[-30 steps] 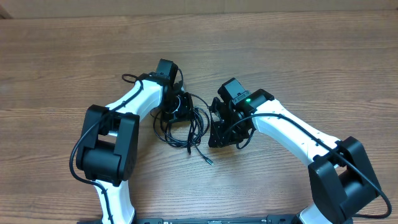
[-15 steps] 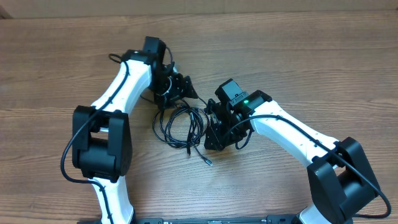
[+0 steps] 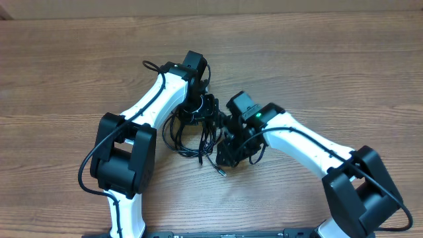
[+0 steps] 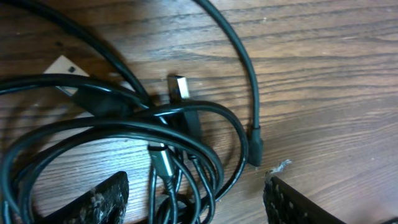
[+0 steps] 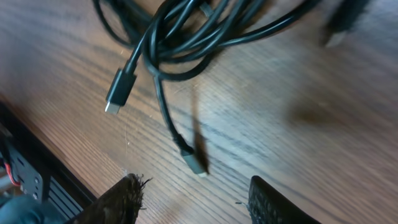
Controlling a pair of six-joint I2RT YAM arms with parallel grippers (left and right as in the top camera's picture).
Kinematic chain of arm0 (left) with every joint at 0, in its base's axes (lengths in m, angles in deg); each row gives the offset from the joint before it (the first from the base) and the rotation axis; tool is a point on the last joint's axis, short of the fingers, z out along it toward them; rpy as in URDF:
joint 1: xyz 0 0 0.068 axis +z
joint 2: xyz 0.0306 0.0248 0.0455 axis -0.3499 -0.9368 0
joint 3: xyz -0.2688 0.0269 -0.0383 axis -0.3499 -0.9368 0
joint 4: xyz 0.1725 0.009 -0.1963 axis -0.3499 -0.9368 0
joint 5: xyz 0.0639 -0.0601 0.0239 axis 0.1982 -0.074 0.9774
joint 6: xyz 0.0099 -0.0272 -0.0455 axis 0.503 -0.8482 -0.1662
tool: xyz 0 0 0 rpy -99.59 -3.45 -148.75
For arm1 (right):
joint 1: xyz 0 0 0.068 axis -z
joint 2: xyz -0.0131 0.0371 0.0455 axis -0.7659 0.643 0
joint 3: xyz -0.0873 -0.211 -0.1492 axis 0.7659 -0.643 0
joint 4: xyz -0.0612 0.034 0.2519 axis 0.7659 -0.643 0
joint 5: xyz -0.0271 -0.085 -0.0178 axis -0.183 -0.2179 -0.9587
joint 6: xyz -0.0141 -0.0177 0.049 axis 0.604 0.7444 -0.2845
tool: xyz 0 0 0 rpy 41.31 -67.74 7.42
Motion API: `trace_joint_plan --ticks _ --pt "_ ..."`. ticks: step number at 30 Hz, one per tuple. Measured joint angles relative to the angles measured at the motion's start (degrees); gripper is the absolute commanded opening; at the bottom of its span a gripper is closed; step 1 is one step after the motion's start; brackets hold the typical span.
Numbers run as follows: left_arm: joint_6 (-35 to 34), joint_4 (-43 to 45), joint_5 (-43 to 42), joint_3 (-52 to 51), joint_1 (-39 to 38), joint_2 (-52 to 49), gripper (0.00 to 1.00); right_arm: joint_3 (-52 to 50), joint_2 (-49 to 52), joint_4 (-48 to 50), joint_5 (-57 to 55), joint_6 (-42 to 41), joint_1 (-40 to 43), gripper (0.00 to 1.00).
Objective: Untangle cables
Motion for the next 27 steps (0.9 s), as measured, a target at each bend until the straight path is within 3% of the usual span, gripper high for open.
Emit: trace_joint_plan --ticks 10,16,22,27 --pt "-1.1 1.0 1.0 -0.1 -0.3 -0.4 0.59 -0.7 0.0 2.1 -7.1 -2.8 -5.1 0.54" --pt "-1.4 1.0 1.2 -0.1 -1.6 -4.4 0.04 -0.7 0.0 2.1 -10.5 -2.7 -5.2 0.53" --pt "-2.0 -0.8 0.3 0.3 -0.9 -5.1 0.04 -0.7 0.0 2.9 -11.6 -0.2 -5.4 0.52" --pt "-3.5 -2.7 -4.0 1.4 4.0 -5.1 0.04 -0.7 0.0 2.9 -11.5 0.9 -5.4 0.52"
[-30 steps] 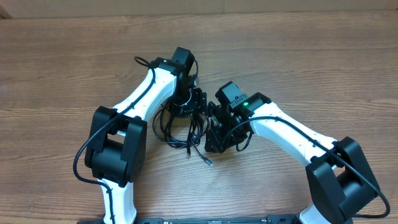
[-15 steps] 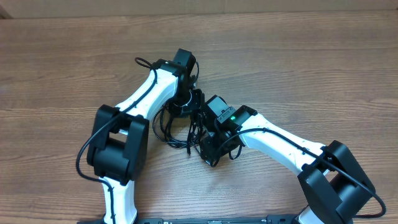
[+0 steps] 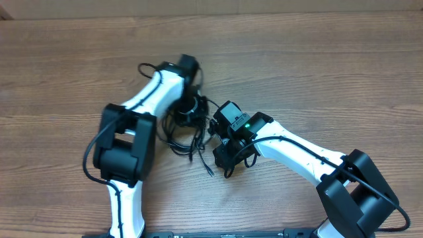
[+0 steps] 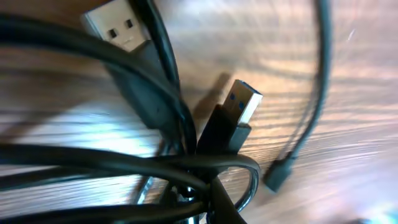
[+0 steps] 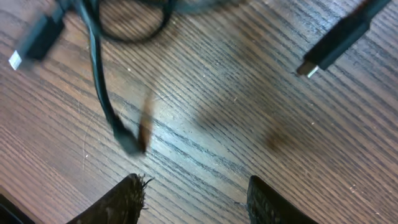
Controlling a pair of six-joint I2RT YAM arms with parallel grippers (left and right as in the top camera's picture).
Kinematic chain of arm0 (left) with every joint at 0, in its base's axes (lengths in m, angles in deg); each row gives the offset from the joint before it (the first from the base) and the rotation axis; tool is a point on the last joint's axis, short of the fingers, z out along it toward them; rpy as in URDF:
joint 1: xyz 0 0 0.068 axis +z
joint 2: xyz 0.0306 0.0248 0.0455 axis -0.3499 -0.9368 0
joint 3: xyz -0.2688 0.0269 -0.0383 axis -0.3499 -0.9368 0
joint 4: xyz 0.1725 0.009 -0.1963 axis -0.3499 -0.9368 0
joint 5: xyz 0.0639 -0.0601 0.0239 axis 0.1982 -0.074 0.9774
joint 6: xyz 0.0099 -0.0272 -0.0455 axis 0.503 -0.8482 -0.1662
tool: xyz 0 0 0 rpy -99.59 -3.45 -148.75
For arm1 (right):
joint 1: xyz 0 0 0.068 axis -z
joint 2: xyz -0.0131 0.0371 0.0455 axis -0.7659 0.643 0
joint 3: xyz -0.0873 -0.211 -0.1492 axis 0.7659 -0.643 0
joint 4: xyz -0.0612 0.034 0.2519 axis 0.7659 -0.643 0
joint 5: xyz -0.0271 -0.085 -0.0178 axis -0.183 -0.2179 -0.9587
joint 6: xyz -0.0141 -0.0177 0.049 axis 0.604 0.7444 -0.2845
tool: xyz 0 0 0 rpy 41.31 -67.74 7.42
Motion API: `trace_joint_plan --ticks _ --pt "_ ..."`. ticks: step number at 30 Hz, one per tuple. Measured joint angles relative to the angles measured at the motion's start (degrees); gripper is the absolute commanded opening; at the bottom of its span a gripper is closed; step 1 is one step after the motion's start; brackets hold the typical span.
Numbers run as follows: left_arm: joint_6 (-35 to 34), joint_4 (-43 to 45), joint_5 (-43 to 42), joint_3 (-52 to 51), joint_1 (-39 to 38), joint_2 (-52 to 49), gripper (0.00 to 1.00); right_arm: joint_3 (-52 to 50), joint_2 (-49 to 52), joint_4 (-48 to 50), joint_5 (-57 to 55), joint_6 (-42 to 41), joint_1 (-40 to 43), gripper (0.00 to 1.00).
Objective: Untangle cables
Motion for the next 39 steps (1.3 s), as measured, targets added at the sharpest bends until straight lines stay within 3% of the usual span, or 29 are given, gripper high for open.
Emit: trace_joint_plan --ticks 9,24,27,33,36,39 --pt "-9.5 -4.4 -7.6 0.6 13.0 0.0 0.04 0.8 0.0 2.5 5.2 0.3 0.0 0.54" --pt "-14.1 -4.7 -18.1 0.6 15.2 0.0 0.04 1.0 0.0 11.2 11.9 -3.7 0.0 0.53" --pt "-14.1 -4.9 -18.9 0.6 16.3 0.0 0.10 1.0 0.0 11.8 11.4 -6.8 0.0 0.58" --pt "-12.9 -5.1 -18.1 0.6 17.0 0.0 0.17 1.0 0.0 11.9 12.4 -20.1 0.0 0.40" --pt "-11.0 -5.1 -16.5 0.6 16.5 0.0 0.17 1.0 0.2 11.8 14.1 -27.9 0.0 0.25" --pt "-9.4 -5.2 -13.6 0.6 15.3 0.0 0.17 1.0 0.3 10.6 15.5 -37.9 0.0 0.24"
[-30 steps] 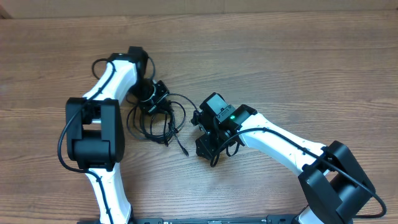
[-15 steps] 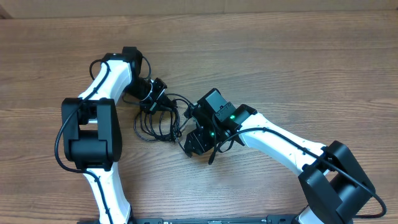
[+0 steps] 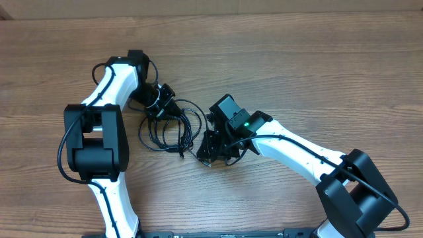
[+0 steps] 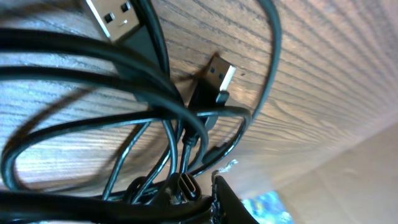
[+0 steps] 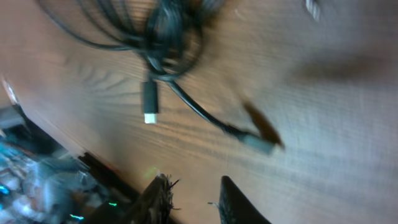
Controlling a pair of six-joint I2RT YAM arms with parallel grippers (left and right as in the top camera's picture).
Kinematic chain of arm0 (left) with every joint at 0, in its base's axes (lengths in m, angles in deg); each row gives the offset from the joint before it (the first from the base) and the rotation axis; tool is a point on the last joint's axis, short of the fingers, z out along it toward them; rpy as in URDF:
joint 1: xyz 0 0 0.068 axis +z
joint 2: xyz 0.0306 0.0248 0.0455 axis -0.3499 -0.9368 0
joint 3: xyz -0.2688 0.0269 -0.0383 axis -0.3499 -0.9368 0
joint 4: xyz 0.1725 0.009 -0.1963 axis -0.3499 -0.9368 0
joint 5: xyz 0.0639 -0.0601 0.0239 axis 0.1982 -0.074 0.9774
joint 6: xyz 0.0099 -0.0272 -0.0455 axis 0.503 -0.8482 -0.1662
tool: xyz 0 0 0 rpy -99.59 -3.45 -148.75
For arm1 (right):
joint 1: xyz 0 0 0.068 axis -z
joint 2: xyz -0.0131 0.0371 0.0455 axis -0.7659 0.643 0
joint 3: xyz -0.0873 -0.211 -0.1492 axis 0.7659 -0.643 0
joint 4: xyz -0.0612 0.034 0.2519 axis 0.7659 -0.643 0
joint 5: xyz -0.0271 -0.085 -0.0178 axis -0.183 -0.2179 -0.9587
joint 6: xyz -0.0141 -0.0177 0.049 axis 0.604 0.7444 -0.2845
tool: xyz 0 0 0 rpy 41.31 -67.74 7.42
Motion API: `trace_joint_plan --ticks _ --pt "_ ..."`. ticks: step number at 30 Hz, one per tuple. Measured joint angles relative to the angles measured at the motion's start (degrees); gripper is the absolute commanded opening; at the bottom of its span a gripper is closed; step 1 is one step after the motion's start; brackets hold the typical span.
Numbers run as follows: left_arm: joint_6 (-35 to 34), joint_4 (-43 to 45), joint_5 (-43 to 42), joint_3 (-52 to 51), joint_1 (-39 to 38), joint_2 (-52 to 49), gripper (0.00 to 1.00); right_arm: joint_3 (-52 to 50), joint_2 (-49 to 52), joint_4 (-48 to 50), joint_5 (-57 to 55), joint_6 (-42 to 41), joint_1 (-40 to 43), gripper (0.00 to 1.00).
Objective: Untangle cables
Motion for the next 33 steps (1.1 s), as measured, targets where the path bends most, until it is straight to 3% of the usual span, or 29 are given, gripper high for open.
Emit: trace_joint_plan --ticks 3,9,13,25,33 --pt "0.6 0.3 2.4 0.0 -1.2 0.0 0.17 -0.5 0.1 -1.8 0.6 -10.4 0.0 0.26" --pt "1.4 1.6 5.2 0.0 -3.5 0.0 0.18 -7.0 0.2 1.3 0.8 -35.6 0.0 0.39" --pt "1.4 1.4 8.3 0.0 -4.9 0.0 0.19 -10.1 0.5 6.8 0.5 -44.9 0.0 0.43" --pt "1.4 0.5 15.1 0.0 -10.3 0.0 0.17 -10.3 0.6 10.1 -7.6 -56.6 -1.4 0.49" --pt "1.5 -0.5 16.2 0.0 -10.7 0.0 0.09 -10.3 0.6 10.5 -15.7 -62.4 -7.3 0.36"
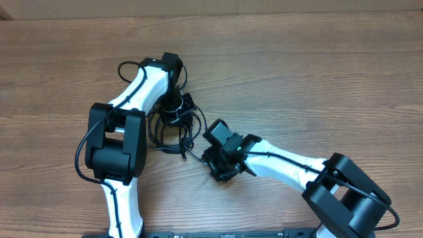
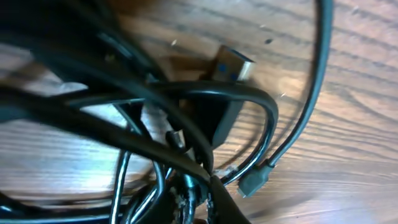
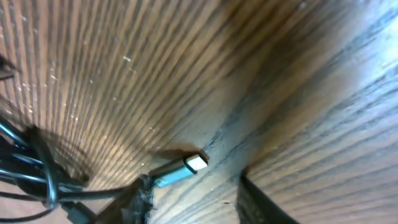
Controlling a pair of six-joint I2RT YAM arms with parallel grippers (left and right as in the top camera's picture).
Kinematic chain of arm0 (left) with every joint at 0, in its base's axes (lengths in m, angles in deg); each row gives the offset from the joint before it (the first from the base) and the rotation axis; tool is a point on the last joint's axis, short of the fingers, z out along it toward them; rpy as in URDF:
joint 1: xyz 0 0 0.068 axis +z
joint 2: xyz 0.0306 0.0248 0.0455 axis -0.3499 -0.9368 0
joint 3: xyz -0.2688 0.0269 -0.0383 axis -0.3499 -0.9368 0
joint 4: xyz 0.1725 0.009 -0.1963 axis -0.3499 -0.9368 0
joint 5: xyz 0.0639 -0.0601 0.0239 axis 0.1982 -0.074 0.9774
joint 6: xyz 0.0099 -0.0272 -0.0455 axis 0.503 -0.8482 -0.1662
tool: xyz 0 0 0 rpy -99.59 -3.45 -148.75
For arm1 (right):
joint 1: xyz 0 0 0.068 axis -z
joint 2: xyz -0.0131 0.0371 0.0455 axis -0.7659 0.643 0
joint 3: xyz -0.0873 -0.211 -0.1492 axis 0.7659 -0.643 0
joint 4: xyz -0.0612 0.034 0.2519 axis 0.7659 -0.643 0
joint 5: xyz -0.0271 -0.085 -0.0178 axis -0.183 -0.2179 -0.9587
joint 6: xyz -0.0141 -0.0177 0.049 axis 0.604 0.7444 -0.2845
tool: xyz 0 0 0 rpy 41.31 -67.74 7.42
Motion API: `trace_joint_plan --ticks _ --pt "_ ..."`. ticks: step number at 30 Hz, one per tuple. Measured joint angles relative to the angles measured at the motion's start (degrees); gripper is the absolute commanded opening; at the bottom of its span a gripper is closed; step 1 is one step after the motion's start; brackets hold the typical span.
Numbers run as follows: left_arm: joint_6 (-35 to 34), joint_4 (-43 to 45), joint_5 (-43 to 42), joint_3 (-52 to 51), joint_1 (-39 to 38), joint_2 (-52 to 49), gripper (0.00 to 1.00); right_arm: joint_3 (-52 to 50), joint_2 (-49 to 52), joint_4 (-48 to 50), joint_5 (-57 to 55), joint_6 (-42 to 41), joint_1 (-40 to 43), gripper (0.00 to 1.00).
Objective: Untangle cables
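Observation:
A tangle of black cables [image 1: 173,129] lies on the wooden table left of centre. My left gripper [image 1: 178,110] sits on the tangle's far side, shut on a few strands [image 2: 186,193]. In the left wrist view a USB-A plug [image 2: 233,65] and a small connector [image 2: 252,182] lie among the loops. My right gripper [image 1: 220,166] stands open, low over the table, just right of the tangle. A loose silver-tipped connector [image 3: 186,166] lies on the wood just ahead of the gap between its fingers [image 3: 138,198].
Bare wood table [image 1: 330,79] stretches to the right and behind the arms. The two arms' bases stand at the front edge. One cable loop [image 1: 129,67] of the left arm's own wiring sticks out at its wrist.
My left gripper and the bundle it holds now sit further right. My right gripper is lower and nearer the front, its fingers wider apart, with the silver-tipped connector now just ahead of them.
At first both grippers were open at the tangle, left over its far side, right beside its loose ends. Then the left closed in on the strands. Later it held them further left. Now the bundle is back nearer the centre and the right gripper faces one loose connector.

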Motion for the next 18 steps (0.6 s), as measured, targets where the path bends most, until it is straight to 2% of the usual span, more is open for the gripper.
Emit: trace_joint_plan --ticks 3,8,10,14,18 --pt "0.0 -0.5 0.2 0.0 0.0 0.0 0.04 0.0 0.0 0.5 -3.1 -0.8 -0.5 0.29" --pt "0.7 -1.1 -0.4 0.0 -0.4 0.0 0.04 0.0 0.0 0.9 -8.6 -1.6 -0.4 0.16" --pt "1.3 -1.2 -1.0 0.0 -0.6 0.0 0.04 0.0 0.0 1.0 -10.1 -1.7 -0.3 0.15" --pt "1.7 -1.3 -2.1 0.0 -1.7 0.0 0.04 0.0 0.0 1.3 -11.1 -1.5 -0.3 0.34" --pt "1.7 -0.9 -2.7 0.0 -3.0 0.0 0.04 0.2 -0.1 1.8 -9.3 -1.9 -0.2 0.39"
